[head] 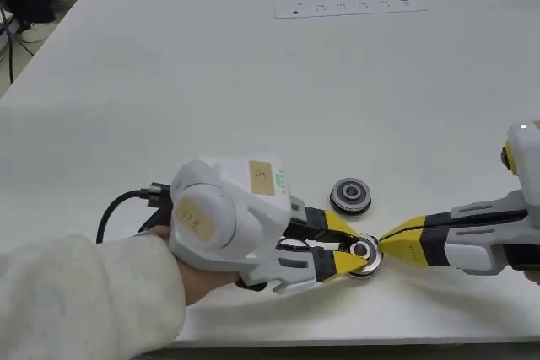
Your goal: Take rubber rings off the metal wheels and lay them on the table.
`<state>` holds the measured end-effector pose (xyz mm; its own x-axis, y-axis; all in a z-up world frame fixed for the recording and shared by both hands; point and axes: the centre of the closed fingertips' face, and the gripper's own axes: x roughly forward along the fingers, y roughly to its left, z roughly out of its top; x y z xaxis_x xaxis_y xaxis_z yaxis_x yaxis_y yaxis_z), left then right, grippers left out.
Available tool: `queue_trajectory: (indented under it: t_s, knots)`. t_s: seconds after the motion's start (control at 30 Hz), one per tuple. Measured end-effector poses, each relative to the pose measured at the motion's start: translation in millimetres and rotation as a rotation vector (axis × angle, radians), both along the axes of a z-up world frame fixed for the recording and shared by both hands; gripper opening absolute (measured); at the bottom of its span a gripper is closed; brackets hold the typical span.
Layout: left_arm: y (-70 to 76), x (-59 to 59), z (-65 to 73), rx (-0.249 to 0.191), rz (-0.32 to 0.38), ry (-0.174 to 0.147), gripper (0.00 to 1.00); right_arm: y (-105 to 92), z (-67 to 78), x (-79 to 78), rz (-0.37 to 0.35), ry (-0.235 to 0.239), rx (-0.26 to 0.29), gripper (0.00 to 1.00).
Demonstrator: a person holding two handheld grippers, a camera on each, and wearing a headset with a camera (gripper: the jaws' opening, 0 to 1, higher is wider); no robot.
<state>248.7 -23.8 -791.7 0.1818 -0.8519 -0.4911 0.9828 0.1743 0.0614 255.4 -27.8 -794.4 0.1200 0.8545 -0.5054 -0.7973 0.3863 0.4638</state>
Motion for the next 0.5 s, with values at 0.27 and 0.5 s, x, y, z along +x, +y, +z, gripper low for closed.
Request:
queue_trajectory:
  t_s: [0.27, 0.5]
  knots:
    - [-0.6, 0.7, -0.2, 0.005, -0.003, -0.006, 0.13, 3.5, 4.1, -1.2, 0.009, 0.004, 0.012, 0.00]
    - [-0.9, 0.8, -0.1, 0.004, -0.003, -0.007, 0.13, 4.5, 5.8, -2.0, 0.023, -0.011, 0.010, 0.00]
